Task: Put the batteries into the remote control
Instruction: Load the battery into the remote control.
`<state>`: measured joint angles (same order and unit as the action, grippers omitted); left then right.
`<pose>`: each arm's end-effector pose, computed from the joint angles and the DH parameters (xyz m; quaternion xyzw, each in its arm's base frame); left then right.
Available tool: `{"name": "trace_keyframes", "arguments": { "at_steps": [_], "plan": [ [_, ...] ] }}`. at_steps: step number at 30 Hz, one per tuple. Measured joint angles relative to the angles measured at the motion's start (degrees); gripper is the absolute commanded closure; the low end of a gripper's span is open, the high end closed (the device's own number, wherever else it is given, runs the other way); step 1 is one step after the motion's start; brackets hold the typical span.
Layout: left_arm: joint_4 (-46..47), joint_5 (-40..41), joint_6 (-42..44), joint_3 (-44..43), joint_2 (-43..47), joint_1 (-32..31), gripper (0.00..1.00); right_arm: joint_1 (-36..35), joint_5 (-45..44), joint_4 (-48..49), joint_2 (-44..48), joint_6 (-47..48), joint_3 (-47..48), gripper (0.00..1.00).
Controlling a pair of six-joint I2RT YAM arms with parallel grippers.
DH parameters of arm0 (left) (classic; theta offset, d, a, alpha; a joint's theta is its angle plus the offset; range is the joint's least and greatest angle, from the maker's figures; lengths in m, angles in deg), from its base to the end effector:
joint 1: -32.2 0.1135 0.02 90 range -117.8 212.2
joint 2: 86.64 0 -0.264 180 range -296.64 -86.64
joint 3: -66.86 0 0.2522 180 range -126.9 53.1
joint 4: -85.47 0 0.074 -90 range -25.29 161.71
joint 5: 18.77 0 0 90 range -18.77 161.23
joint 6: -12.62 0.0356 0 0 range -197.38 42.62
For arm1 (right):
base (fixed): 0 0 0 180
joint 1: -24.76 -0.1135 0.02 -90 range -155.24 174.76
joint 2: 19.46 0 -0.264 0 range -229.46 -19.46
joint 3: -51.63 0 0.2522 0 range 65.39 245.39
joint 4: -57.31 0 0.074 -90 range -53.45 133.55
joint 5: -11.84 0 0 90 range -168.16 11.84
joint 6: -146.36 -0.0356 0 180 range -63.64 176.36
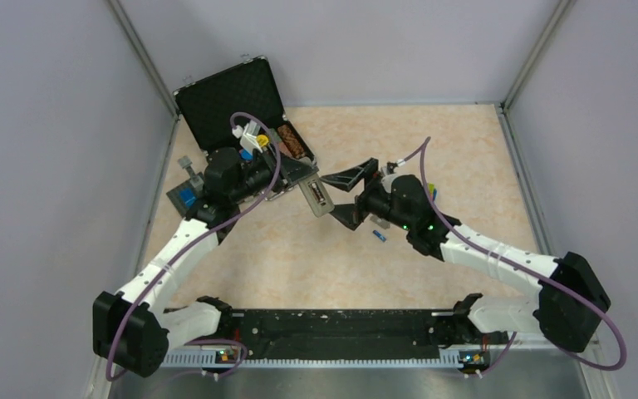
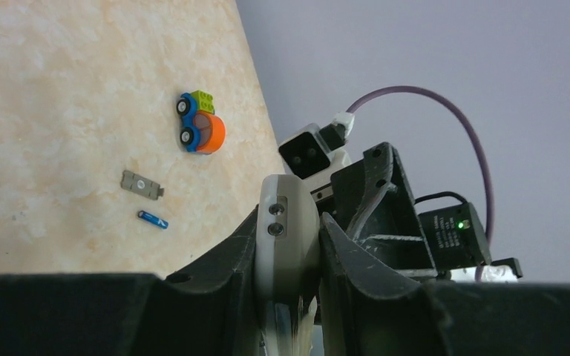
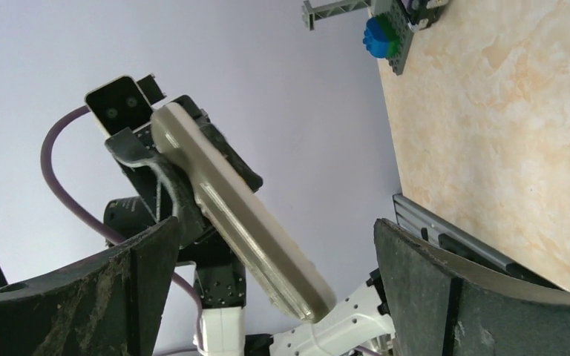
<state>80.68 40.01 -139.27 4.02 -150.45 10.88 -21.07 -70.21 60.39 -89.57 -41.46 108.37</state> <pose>0.2351 -0.1116 0.3356 -0.0784 0.7326 -0.5781 0.3505 0.1937 0.2065 0.2839 0.2957 0.7078 0.6240 0.1489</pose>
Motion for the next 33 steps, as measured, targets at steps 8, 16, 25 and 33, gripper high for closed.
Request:
{"name": "trace_keyframes", "arguments": {
  "at_steps": [8,16,25,33],
  "plan": [
    [-0.85,-7.13,9.46,-0.13,0.02,0.00,1.00,1.44,1.16,0.20,5.57,13.55,-2.34,0.02],
    [-2.80,-12.94,14.71,-4.02,-1.33,0.00,1.00,2.97,8.48,-11.74,0.07,44.54,14.27,0.10],
    [-3.30,-13.53,15.37,-5.16,-2.97,0.00,1.00,2.99,13.25,-16.28,0.39,61.20,16.24,0.27],
    [-3.34,-13.31,14.71,-5.18,-3.63,0.00,1.00,2.27,12.24,-18.36,0.76,66.71,14.80,0.44]
  ]
}}
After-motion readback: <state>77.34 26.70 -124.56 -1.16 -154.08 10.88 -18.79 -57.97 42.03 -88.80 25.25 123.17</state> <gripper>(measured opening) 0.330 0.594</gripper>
